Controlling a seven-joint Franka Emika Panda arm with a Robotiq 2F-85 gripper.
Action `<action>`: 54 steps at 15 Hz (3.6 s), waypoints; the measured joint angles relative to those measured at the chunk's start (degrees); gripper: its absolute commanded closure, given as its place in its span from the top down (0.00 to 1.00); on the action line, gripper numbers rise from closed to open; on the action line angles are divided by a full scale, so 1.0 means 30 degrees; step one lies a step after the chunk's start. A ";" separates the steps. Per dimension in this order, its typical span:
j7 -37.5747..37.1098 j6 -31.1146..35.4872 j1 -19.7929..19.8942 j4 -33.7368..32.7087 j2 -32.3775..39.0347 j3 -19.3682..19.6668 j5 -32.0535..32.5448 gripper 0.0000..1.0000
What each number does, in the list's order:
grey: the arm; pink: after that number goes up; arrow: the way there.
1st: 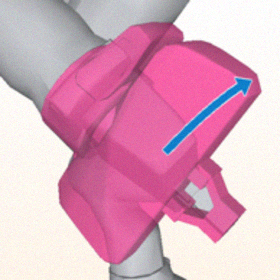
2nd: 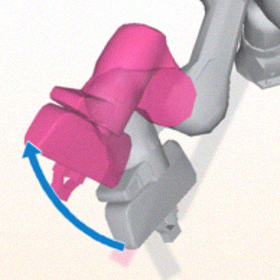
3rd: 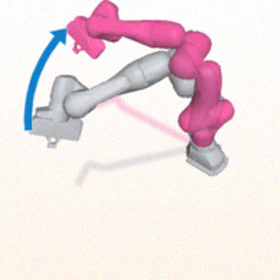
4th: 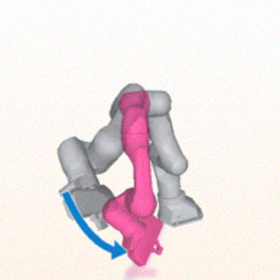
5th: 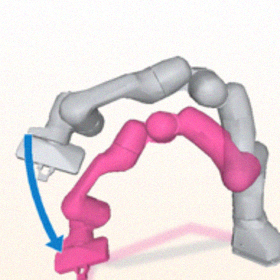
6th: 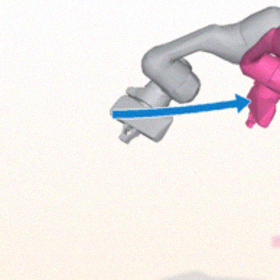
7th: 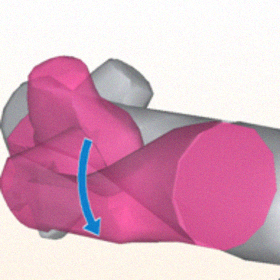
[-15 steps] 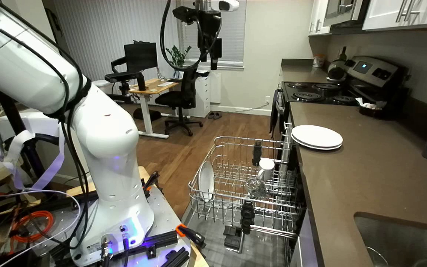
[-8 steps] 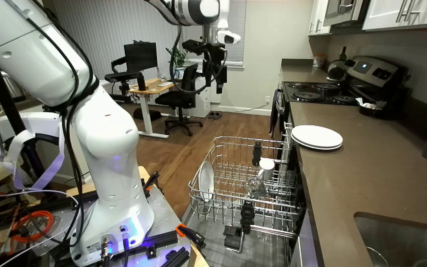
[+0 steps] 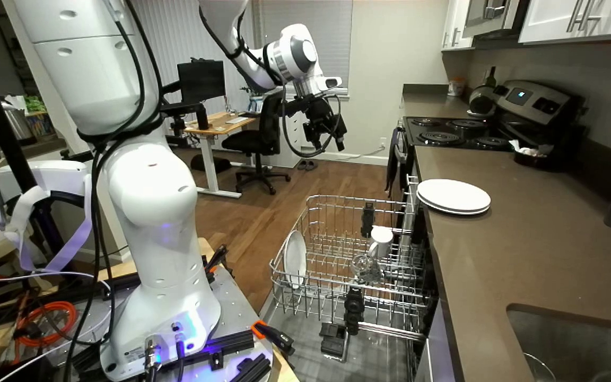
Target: Pick up the plate on top and put it in the kitchen plate holder
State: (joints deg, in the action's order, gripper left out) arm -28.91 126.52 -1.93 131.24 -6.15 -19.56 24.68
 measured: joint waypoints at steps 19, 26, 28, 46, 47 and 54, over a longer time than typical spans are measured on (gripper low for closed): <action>-0.5051 -0.2845 -0.3137 -0.5447 0.7973 0.2964 1.0794 1.00; -0.6258 -0.3396 -0.4968 -0.9330 1.3976 0.4927 1.3887 1.00; -0.6971 -0.4406 -0.5423 -1.1010 1.5274 0.5567 1.5111 1.00; -0.6244 -1.2256 -0.5817 -1.7399 1.9505 0.6354 1.8763 1.00; -0.5843 -1.2177 -0.5558 -1.7634 1.9615 0.6306 1.8762 1.00; -0.3826 -1.1870 -0.4527 -1.8752 2.0048 0.6099 1.8606 0.93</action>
State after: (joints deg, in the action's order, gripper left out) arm -40.39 90.91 -15.51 74.99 54.00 -1.26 80.50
